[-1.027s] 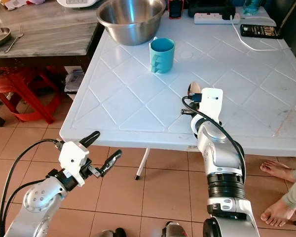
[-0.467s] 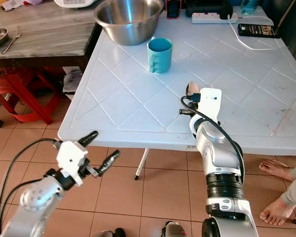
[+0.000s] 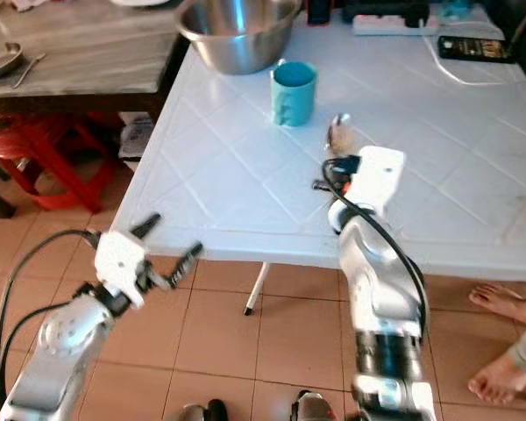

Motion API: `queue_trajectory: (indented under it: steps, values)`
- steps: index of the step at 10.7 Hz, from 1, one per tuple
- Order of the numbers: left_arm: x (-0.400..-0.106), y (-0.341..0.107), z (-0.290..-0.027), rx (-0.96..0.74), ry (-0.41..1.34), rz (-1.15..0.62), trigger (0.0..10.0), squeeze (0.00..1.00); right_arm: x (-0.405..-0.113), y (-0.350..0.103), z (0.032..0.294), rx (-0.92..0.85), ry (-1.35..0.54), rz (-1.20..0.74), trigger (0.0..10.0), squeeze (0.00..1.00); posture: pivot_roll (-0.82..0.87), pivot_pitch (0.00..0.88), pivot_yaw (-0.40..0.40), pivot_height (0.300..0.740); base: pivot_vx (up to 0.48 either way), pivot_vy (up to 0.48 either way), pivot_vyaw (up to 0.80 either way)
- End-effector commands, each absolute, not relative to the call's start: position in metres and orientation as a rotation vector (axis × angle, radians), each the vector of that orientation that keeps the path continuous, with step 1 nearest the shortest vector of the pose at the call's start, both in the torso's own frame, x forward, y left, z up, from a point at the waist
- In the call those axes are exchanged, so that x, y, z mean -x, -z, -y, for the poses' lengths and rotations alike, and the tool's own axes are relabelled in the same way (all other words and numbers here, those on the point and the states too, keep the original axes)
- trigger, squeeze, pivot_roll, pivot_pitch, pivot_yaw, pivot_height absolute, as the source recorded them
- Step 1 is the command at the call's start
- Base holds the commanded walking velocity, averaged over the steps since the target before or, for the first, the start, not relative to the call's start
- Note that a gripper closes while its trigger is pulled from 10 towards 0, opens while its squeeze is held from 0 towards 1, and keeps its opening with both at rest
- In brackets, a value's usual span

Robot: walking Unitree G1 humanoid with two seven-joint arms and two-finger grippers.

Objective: Setting the table

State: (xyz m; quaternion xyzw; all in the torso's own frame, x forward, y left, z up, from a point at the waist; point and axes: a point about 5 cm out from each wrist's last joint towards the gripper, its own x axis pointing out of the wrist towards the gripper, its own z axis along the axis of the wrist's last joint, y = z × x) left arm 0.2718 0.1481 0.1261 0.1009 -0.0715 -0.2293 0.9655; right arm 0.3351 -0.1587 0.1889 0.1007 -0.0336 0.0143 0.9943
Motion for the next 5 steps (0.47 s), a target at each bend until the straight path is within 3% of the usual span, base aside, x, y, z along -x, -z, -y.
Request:
queue_trajectory:
  steps: [1,2,5]
  values:
    - [-0.277,-0.121,-0.158,-0.219,0.369,0.111,10.0,0.00,-0.328,-0.189,0.157,-0.194,-0.017,0.105,5.5,0.00,-0.06,0.177,0.110,0.740,0.000,0.000,0.00]
    - [-0.284,-0.122,-0.161,-0.195,0.299,0.110,10.0,0.00,-0.321,-0.187,0.159,-0.149,0.002,0.131,10.0,0.00,-0.06,0.163,0.109,0.740,0.000,0.000,0.00]
    - [-0.295,-0.124,-0.160,-0.116,0.249,0.102,10.0,0.00,-0.311,-0.179,0.158,-0.049,0.028,0.150,10.0,0.00,-0.07,0.141,0.107,0.740,0.000,0.000,0.00]
